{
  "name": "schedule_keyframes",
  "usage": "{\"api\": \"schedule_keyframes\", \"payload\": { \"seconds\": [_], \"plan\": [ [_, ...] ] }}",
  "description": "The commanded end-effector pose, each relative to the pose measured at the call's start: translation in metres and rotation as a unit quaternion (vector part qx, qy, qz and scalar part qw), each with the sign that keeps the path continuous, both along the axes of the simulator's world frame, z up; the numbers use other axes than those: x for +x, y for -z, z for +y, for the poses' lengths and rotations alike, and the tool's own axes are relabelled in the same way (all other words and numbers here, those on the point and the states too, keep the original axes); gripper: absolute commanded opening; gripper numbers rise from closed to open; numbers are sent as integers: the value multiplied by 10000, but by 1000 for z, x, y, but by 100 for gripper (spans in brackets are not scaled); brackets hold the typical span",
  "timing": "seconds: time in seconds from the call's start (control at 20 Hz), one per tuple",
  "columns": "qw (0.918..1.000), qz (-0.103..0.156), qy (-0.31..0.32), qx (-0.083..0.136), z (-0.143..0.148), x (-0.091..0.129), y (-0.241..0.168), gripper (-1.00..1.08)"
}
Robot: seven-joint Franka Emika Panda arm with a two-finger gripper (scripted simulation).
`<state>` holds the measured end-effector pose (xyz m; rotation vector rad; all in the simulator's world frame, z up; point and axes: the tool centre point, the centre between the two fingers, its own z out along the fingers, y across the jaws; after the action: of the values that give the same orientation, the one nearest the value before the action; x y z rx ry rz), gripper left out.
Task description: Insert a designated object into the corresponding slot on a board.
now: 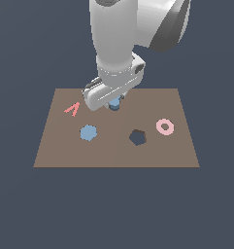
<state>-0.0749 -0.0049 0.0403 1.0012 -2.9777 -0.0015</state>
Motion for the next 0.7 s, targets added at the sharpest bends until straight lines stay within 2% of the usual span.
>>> {"api": "schedule_keyframes", "payload": {
  "seconds": [0.0, 0.25, 0.3, 0.65],
  "plan": [
    [10000, -1, 4, 0, 0, 0, 1, -100],
    [10000, -3, 23, 1, 0, 0, 10, -100],
    [10000, -3, 23, 1, 0, 0, 10, 100],
    [10000, -3, 23, 1, 0, 0, 10, 100]
  ]
}}
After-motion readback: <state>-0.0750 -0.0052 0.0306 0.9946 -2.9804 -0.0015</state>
